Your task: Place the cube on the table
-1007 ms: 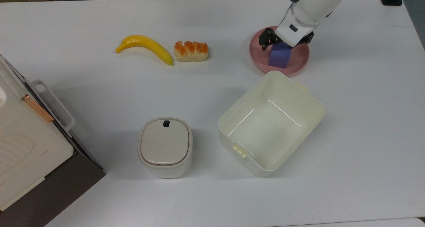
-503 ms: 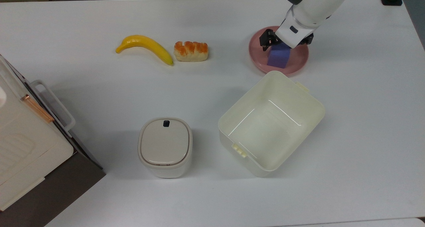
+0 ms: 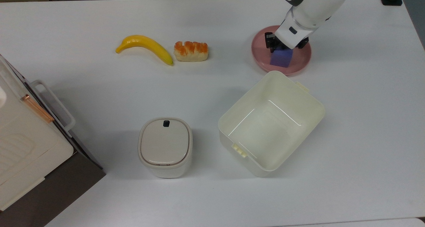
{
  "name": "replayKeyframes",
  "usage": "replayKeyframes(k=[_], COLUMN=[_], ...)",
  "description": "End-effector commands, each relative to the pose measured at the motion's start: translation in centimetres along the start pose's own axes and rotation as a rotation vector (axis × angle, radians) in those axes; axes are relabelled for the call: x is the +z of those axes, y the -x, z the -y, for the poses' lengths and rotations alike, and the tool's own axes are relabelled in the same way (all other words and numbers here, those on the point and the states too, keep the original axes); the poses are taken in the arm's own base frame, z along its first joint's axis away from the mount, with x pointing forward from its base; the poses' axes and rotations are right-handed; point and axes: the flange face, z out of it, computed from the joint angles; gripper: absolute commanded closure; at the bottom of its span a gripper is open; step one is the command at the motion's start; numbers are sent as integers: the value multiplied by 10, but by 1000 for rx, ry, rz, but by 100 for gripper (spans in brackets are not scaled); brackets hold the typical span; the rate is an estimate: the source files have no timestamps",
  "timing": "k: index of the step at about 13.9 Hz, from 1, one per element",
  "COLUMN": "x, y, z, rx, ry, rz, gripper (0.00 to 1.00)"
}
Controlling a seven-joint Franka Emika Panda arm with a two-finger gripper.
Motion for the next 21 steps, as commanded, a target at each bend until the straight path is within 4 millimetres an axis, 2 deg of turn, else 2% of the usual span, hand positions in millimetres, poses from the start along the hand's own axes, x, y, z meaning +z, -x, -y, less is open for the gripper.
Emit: replayKeyframes(k=[1,5,6,7,8,10,11,15,18,21], x=[-3,-12,-18,-21,-24,-35,-39,-51,-52,-57], y=[2,-1,-2,-2,-2,-2,-1,5,6,17], z=[4,-5,-10,-20,-25,-34,-38,-44,-41,-11], rx=[32,48,58,65,72,88,94,101,98,41], ry=[0,-1,1,12,17,15,20,31,34,40], rz=[-40,-46,-44,-33,-28,-41,-38,-42,-38,-65], gripper=[100,100,68,40,34,6,0,0,0,0])
